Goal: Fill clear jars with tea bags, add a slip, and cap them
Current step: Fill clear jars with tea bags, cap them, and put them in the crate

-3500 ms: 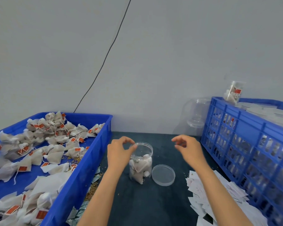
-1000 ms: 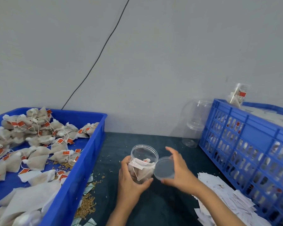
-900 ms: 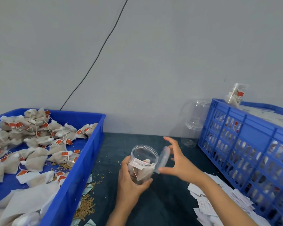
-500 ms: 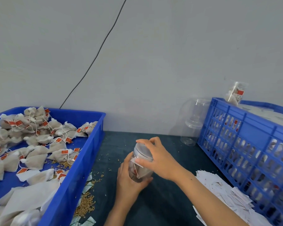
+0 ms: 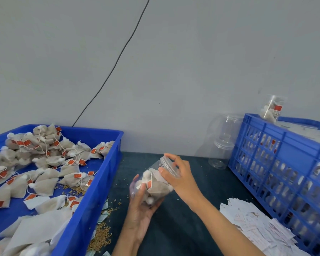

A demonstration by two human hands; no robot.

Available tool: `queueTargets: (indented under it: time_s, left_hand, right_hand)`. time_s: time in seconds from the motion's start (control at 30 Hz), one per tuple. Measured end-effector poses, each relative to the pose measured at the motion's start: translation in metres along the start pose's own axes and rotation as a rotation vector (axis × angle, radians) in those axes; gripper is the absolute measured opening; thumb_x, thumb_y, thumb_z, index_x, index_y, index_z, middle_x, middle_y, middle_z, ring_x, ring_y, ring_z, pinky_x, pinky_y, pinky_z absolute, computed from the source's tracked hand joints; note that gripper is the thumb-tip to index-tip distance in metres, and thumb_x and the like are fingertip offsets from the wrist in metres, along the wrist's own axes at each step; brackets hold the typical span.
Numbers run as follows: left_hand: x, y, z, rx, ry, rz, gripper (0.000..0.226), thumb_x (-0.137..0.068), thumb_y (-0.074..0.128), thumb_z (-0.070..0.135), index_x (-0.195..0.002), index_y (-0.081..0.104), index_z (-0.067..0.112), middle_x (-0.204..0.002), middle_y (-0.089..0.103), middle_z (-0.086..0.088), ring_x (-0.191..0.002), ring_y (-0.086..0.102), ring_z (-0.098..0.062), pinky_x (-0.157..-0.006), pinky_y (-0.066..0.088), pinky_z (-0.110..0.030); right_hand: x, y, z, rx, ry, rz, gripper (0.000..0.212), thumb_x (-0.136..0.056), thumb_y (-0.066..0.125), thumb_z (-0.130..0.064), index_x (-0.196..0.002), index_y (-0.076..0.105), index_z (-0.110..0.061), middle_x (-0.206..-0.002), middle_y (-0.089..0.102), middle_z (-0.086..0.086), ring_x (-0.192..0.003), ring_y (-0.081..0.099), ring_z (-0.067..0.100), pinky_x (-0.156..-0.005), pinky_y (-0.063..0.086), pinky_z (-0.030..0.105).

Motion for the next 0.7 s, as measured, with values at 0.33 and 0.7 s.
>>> queueTargets:
  time_s: [0.33, 0.7]
  left_hand:
    - [0.002, -0.009, -0.007, -0.049, -0.149, 0.086, 0.06, -0.08, 0.059, 0.053, -0.125, 0.061, 0.014, -0.108, 0.069, -0.019, -0.084, 0.07, -0.025, -0.06, 0.057, -0.033]
    - [0.004, -0.005, -0.022, 0.083, -0.629, -0.236, 0.082, -0.072, 0.055, 0.069, -0.117, 0.066, 0.001, -0.096, 0.057, -0.023, -0.059, 0.06, -0.029, -0.037, 0.046, -0.022]
  right_hand:
    - [-0.005, 0.006, -0.005, 0.054, -0.047, -0.043, 0.035, -0.087, 0.058, -0.053, -0.121, 0.05, -0.051, -0.124, 0.044, -0.012, -0.118, 0.041, -0.002, -0.093, 0.036, 0.017]
    - [-0.009, -0.016, -0.019, 0.136, -0.205, -0.412, 0.045, -0.076, 0.07, -0.048, -0.12, 0.062, -0.049, -0.123, 0.044, -0.013, -0.124, 0.042, 0.001, -0.095, 0.039, 0.012]
Point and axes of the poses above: each hand's wrist, its own x-axis away from the middle knuckle, its own y-axis out of the palm, z = x × y, the point moved 4 cm from there along -x, towards the middle knuckle
